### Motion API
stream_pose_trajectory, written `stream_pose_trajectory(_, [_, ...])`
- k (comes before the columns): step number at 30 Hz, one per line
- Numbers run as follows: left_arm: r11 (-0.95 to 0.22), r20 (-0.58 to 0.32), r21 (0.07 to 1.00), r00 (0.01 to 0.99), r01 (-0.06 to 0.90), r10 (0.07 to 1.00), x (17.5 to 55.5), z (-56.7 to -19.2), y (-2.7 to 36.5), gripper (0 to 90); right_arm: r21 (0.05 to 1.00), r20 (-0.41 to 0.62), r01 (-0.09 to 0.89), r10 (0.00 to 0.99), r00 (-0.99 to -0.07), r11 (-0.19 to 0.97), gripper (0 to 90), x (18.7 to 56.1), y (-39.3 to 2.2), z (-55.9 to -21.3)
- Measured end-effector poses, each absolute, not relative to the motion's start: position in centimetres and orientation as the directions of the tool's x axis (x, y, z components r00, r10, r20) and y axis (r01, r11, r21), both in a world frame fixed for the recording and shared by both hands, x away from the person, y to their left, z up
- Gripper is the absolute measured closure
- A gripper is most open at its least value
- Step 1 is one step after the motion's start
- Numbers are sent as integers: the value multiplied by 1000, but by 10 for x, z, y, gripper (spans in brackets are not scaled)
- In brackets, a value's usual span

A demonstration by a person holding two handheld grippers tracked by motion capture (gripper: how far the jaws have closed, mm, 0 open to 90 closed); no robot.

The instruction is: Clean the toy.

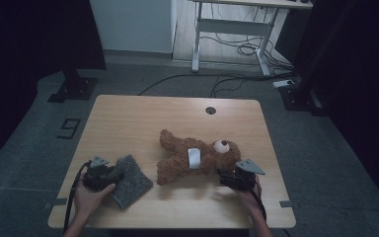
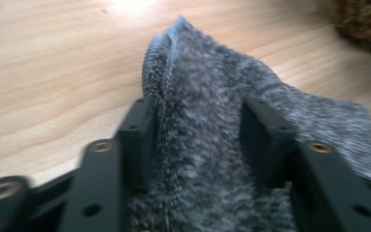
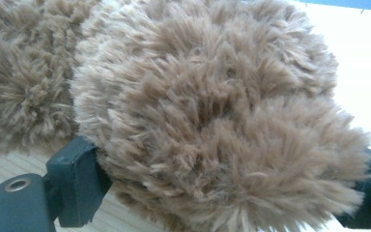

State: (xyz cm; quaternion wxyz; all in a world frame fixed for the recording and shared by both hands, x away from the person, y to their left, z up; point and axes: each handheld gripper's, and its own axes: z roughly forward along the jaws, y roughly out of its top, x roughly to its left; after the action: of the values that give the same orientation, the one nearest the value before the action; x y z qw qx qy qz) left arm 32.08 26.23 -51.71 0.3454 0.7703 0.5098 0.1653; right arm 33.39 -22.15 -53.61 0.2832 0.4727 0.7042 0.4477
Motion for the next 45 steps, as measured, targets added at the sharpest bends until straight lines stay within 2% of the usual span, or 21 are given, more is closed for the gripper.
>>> stream_pose_trajectory(4, [-235,-83,710,410,664,908,321,-516,265,339,896,29,416,915,-402,155,113,334,-224,-536])
stream_pose_trajectory(7, [-213,-111,720,413,660,904,320,-511,271,303,887,9,425,914,-407,180,109,332,-226,-533])
stream_pose_trajectory(12, [-217,-109,744,435,632,894,316,-501,273,263,863,-6,450,896,-443,228,99,331,-230,-530])
stream_pose_trajectory(16, [-213,-117,767,458,606,881,313,-492,265,257,846,-23,467,892,-452,259,85,330,-234,-528])
stream_pose_trajectory(21, [-233,-113,788,505,570,856,312,-481,244,256,840,5,488,896,-445,237,74,332,-236,-532])
stream_pose_trajectory(27, [-243,-120,807,551,539,826,314,-471,225,254,830,113,532,886,-449,164,53,333,-248,-542])
stream_pose_trajectory(37, [-246,-148,816,600,523,786,311,-471,204,256,857,130,501,892,-433,118,65,315,-264,-545])
stream_pose_trajectory(45, [-271,-155,811,637,519,755,307,-484,187,261,876,122,473,904,-409,96,118,297,-271,-545])
